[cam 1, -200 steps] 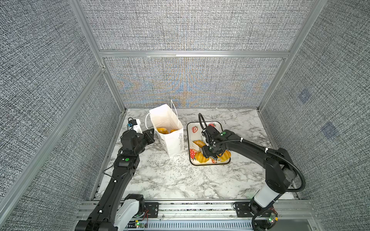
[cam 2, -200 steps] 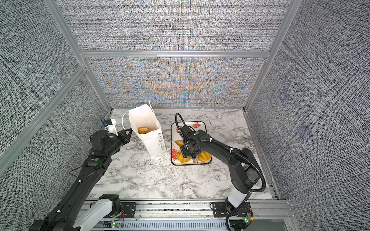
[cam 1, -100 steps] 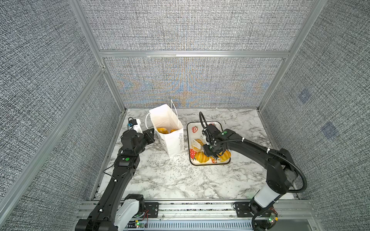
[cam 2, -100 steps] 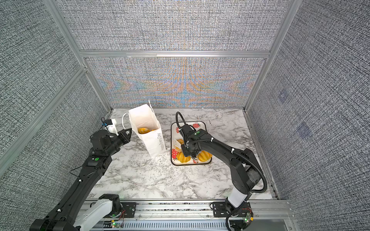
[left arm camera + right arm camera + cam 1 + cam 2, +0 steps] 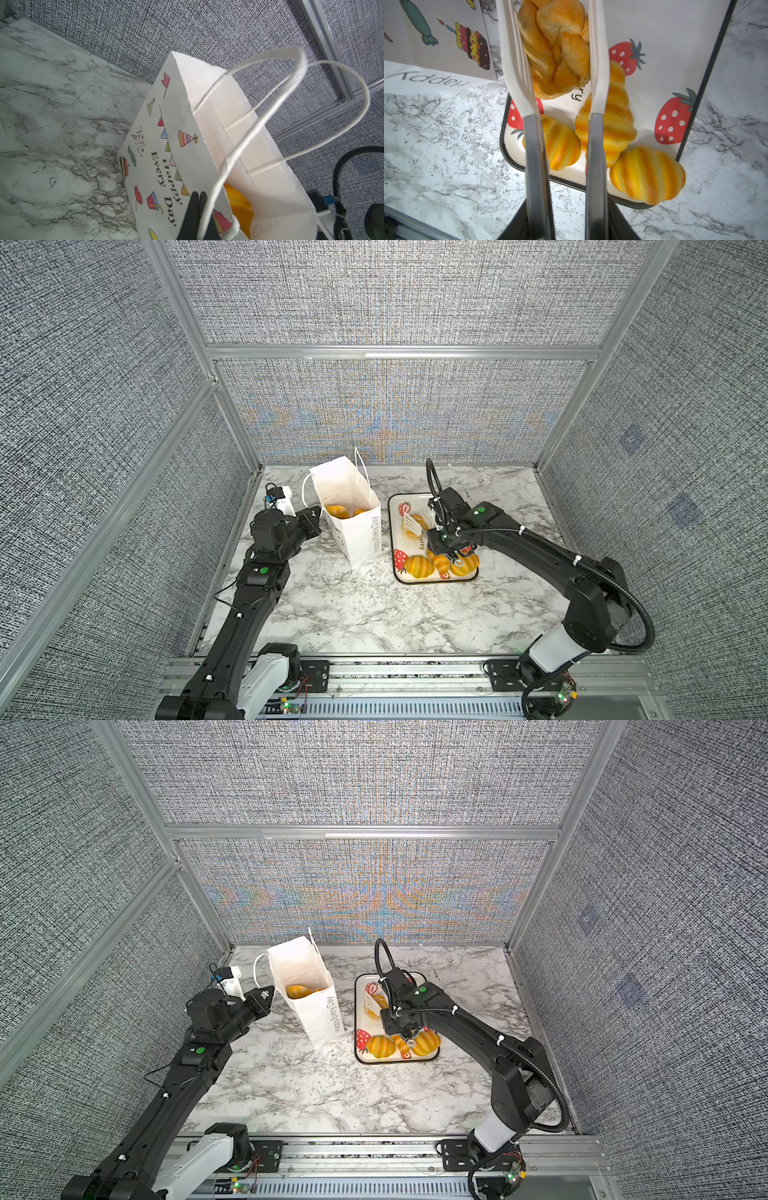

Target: Place the fake bread into the paper bag

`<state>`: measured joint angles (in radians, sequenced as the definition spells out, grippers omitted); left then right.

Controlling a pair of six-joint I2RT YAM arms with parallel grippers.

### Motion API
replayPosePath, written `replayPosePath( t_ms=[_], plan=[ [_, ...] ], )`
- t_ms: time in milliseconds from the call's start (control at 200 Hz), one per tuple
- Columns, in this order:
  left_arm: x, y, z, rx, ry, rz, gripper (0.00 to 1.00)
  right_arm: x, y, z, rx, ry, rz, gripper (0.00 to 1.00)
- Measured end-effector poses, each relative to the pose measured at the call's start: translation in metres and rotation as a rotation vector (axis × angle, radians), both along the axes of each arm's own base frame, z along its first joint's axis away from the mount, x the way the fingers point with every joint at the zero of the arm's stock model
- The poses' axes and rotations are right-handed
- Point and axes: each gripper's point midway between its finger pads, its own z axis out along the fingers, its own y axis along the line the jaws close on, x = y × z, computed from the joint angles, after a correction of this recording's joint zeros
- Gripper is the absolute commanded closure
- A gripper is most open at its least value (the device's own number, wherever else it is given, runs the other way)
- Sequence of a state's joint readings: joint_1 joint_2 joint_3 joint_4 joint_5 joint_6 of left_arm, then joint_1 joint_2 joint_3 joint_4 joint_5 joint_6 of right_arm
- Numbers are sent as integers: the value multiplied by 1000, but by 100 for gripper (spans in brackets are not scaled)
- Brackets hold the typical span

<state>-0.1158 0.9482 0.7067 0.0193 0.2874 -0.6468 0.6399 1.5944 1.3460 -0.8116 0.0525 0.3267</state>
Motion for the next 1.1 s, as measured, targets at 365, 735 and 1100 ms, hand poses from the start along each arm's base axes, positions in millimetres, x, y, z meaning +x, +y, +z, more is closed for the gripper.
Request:
replayPosePath(
  t_ms=[365,735,1100],
  plan=[
    [-1,0,1,1,5,0,100,12,0,78,101,-161,-22,59],
    [-2,0,3,0,0,0,100,-4,-9,152,218,-331,-5,59],
    [-2,0,3,0,1,0,100,-22,10,196,327,-437,84,58]
  ],
)
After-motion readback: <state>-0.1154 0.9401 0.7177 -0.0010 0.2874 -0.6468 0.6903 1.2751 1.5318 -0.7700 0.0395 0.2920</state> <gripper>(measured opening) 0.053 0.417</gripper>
